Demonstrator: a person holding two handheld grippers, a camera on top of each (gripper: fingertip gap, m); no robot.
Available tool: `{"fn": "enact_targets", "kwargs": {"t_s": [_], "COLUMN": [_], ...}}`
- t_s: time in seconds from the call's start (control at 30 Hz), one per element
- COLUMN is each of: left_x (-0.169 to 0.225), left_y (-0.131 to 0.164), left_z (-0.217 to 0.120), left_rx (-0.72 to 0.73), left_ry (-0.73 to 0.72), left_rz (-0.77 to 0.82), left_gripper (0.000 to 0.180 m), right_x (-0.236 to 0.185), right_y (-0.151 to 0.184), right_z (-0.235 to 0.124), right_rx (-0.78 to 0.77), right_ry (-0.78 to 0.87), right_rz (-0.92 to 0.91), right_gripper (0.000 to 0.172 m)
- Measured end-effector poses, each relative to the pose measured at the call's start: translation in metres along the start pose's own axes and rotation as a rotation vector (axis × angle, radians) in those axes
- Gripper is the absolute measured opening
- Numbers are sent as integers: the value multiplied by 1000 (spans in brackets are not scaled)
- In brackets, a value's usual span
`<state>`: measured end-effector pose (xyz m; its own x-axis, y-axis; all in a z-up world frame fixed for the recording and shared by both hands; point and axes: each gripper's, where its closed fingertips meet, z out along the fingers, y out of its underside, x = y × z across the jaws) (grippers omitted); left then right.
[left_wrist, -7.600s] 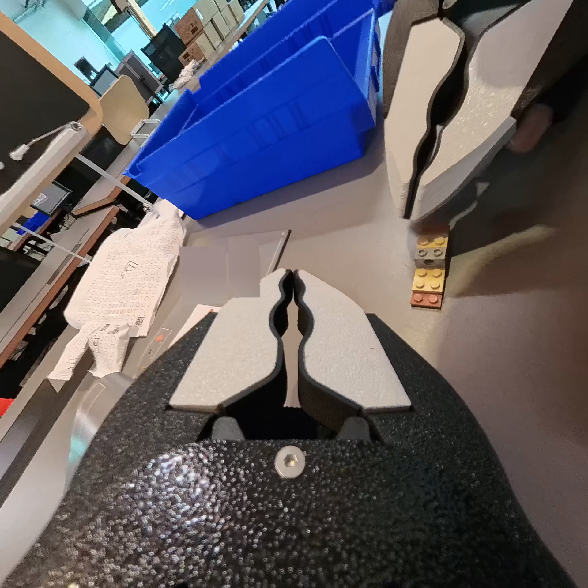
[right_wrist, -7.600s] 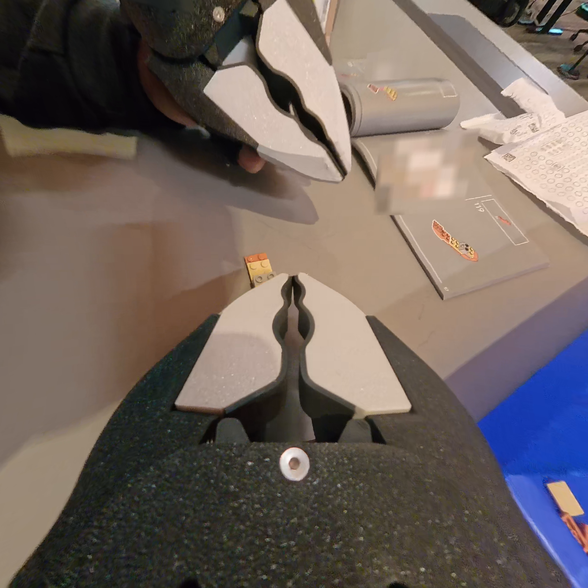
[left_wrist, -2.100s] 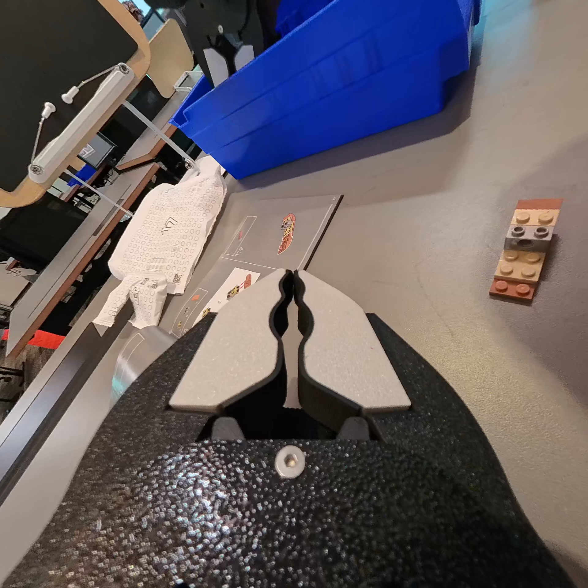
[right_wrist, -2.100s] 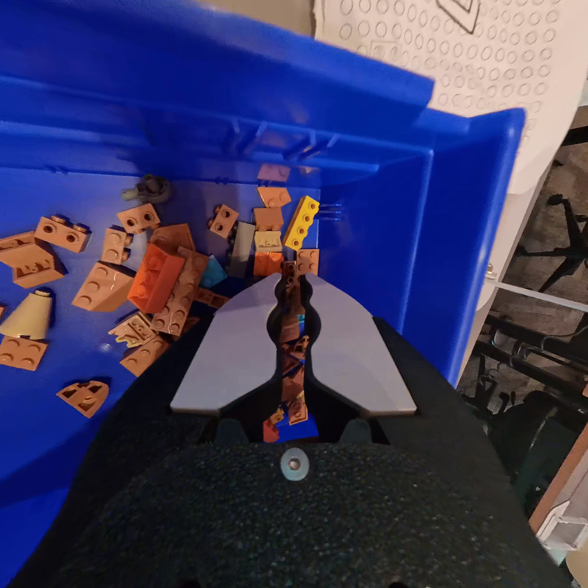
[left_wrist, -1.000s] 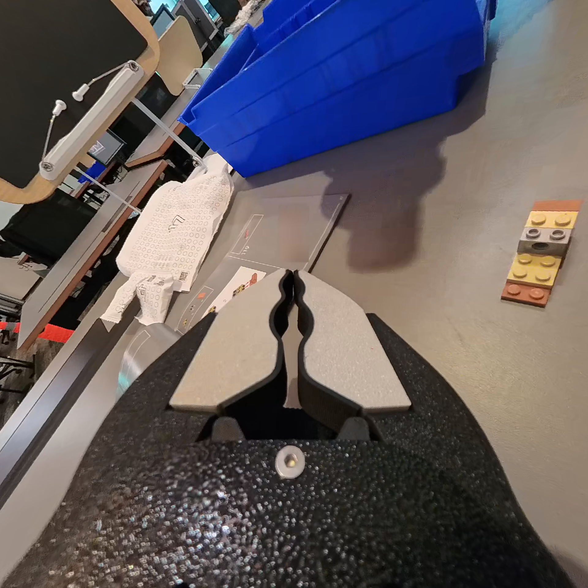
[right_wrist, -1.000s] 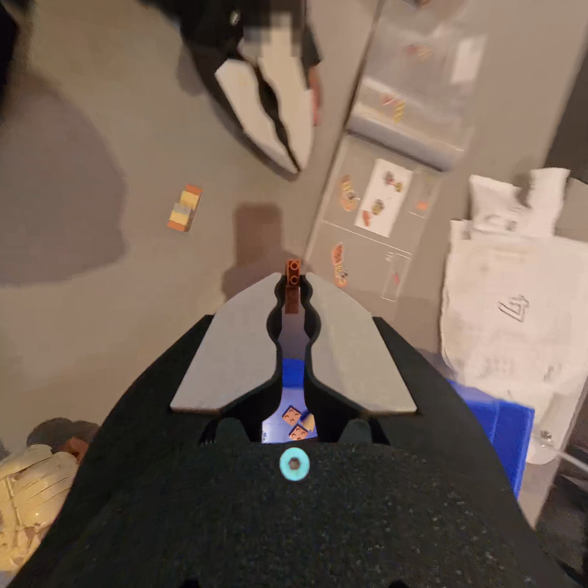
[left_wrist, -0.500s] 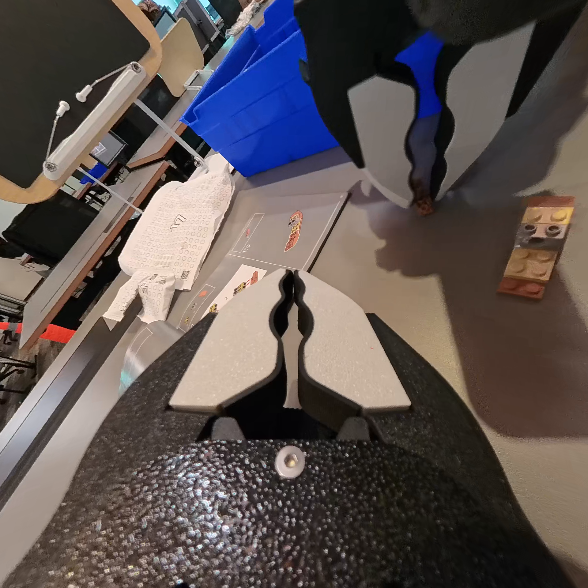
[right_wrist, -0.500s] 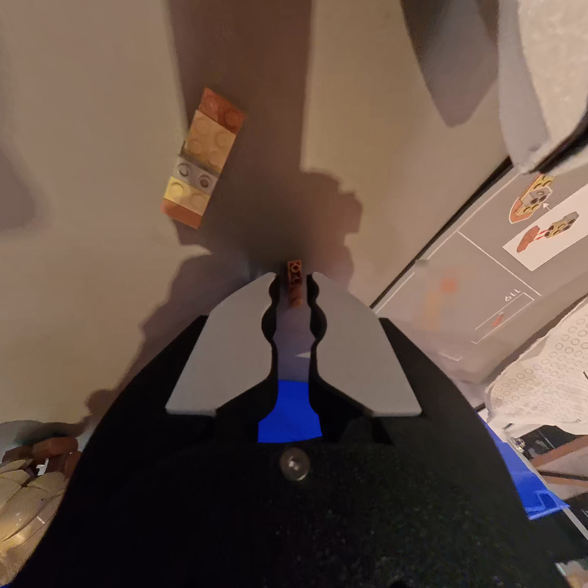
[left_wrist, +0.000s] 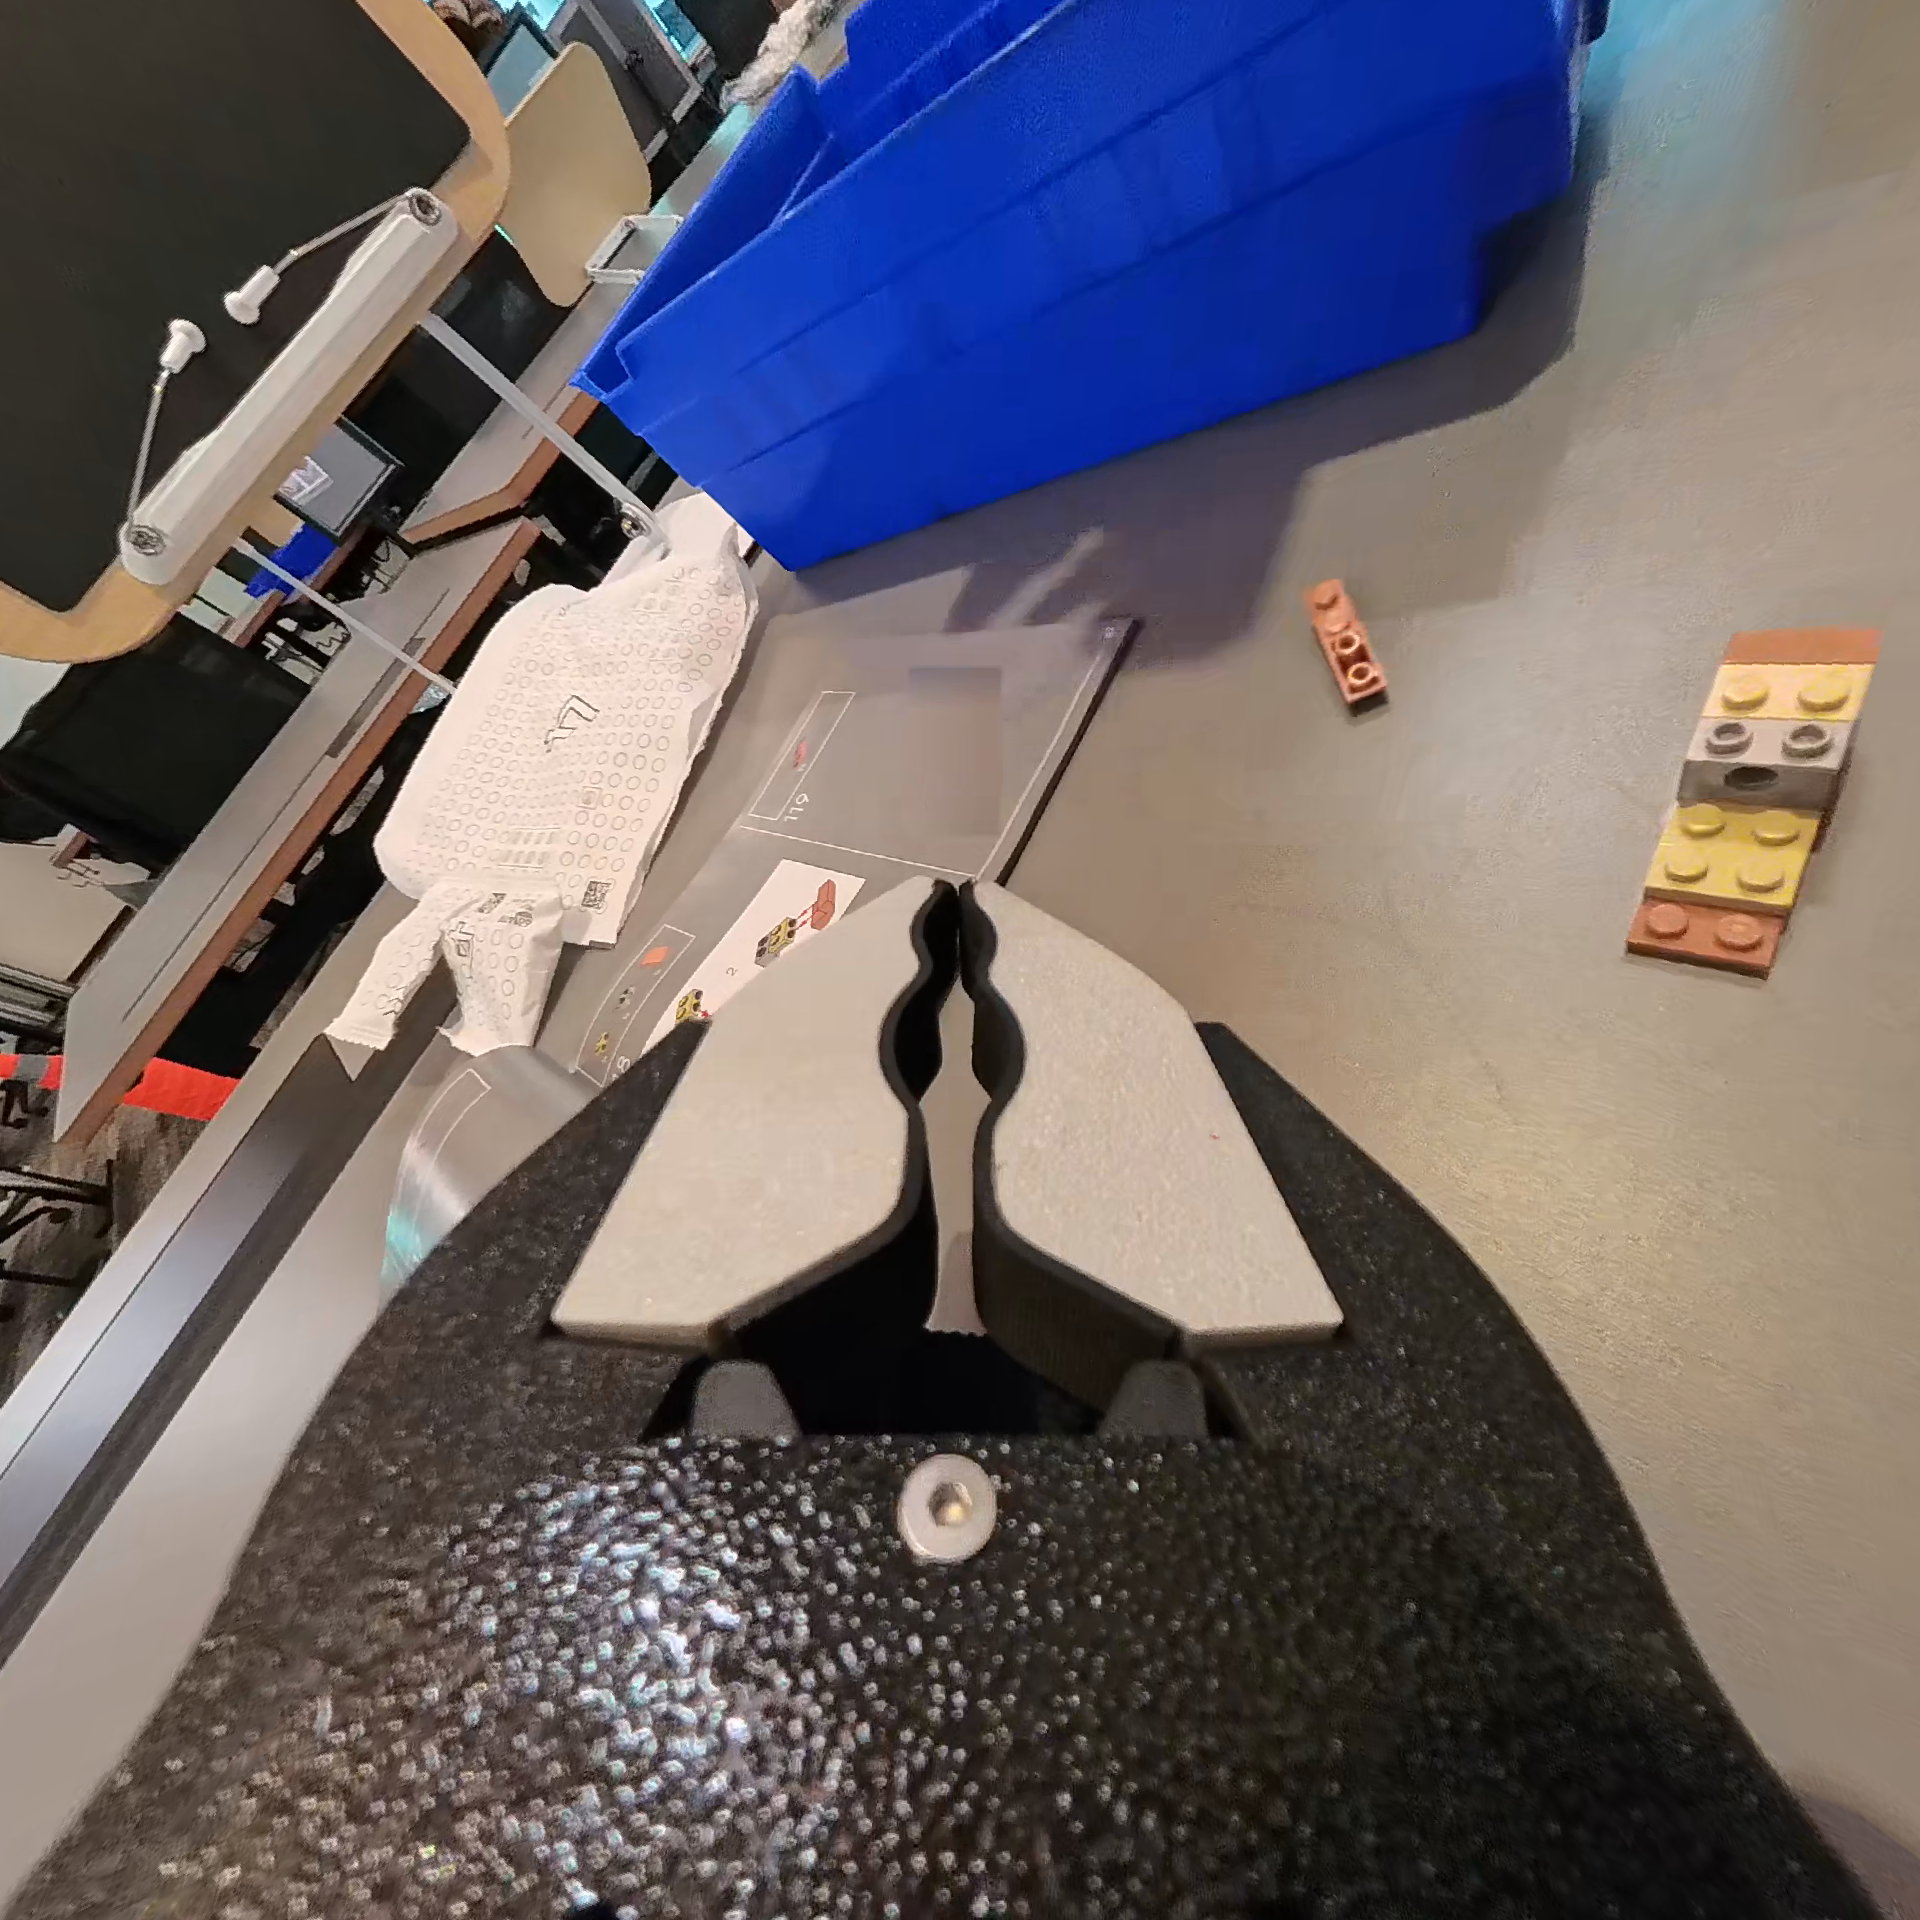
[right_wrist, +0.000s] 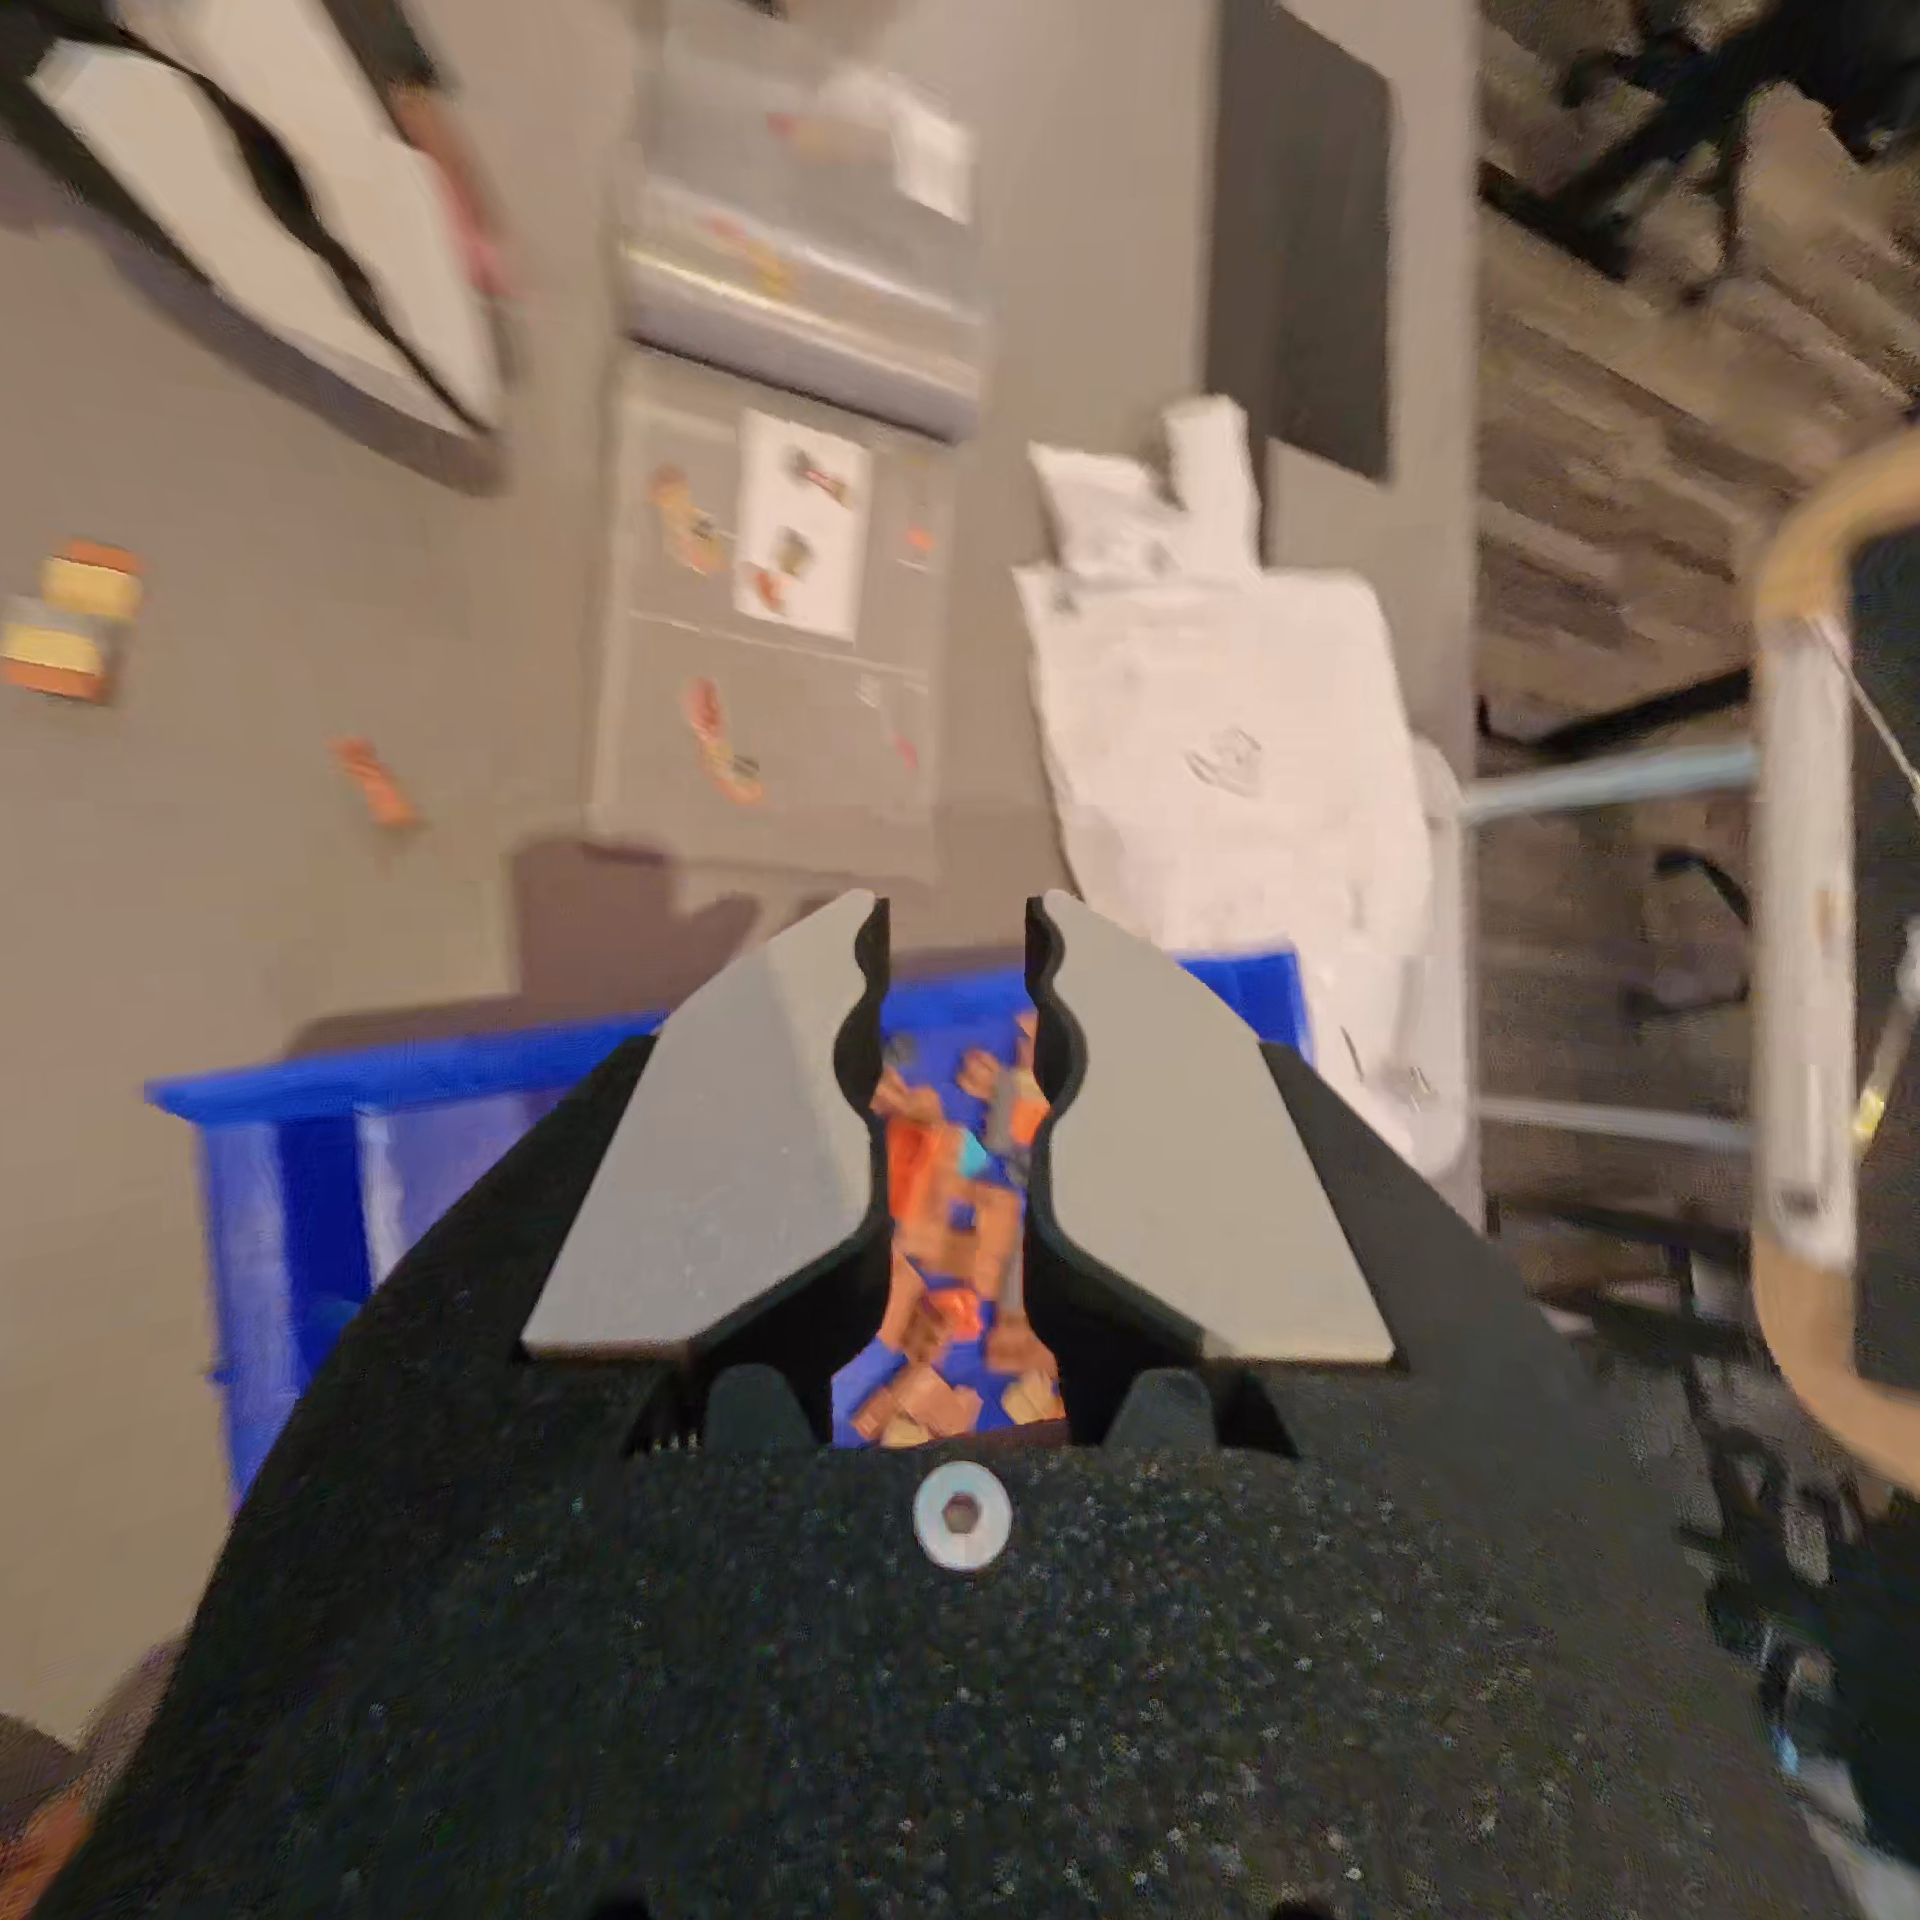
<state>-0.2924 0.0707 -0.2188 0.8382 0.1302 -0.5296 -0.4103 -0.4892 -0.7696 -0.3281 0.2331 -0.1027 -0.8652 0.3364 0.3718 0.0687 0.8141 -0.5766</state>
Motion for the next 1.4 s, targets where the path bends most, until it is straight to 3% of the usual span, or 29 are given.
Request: {"fn": "enact_targets", "kwargs": {"t_s": [0.07,0.17,0.37,0.47,0.73,0.9,1.2,1.4], "left_x": [0,-1,-1,0,2,2,3,3], "left_y": [1,2,3,4,4,3,2,2], "left_z": [1,2,3,3,3,3,2,1], "left_rx": [-5,-13,-22,-25,-26,-24,-16,-12], "left_ry": [-3,-8,-11,-9,-2,0,7,8], "left_rz": [3,10,20,24,34,37,39,34], "left_gripper": [0,0,0,0,0,0,0,0], "right_x": [32,46,40,40,9,15,12,19], "right_y": [41,94,141,149,158,171,181,178], "right_z": [-5,11,44,49,63,69,78,80], "right_rx": [-31,-72,-168,-220,-285,-405,-491,-460], "right_ry": [62,41,-4,19,-170,-222,-334,-268], "right_rz": [47,49,-20,-94,-314,-439,-468,-405], "right_gripper": [23,21,20,16,16,18,16,9]}}
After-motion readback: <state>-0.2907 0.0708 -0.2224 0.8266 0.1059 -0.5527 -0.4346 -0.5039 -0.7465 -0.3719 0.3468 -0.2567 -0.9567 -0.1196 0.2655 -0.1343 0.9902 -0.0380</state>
